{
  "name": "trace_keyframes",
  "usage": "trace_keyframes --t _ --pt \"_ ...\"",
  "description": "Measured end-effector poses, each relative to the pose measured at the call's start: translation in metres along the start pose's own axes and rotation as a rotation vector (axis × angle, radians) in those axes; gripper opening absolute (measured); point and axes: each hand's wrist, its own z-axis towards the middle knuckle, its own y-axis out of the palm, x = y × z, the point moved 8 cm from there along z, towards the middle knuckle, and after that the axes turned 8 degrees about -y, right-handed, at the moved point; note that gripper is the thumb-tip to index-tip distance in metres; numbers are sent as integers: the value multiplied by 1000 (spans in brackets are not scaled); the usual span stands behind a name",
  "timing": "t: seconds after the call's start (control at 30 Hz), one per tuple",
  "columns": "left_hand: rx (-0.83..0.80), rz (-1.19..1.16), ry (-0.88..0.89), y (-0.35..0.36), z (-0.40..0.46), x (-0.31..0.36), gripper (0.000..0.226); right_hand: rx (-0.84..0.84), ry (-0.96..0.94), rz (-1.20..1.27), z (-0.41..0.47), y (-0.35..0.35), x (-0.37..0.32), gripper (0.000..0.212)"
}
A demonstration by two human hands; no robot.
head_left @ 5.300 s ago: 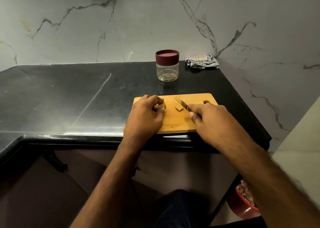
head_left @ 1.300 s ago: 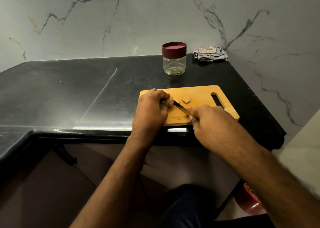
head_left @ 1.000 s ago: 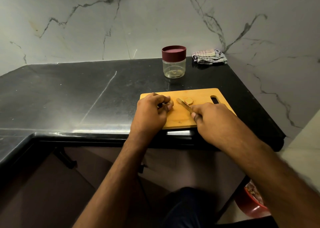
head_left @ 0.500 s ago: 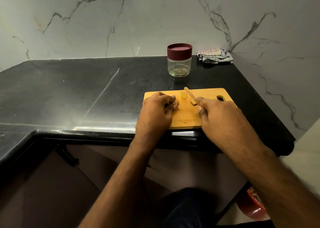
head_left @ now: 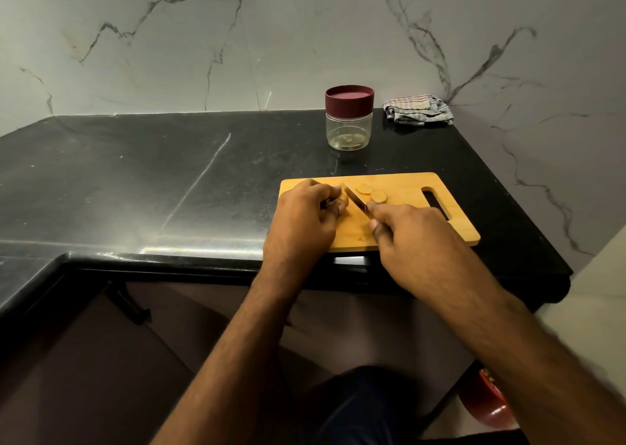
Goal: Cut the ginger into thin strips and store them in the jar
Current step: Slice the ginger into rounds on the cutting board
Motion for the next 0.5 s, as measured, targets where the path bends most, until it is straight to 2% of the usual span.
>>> trace_keyframes --t 0.17,0.5 --pt "2 -2 -3 1 1 -2 20 29 -46 22 -2 2 -3 39" --pt "-5 14 26 2 1 1 22 82 -42 73 -13 6 -3 43"
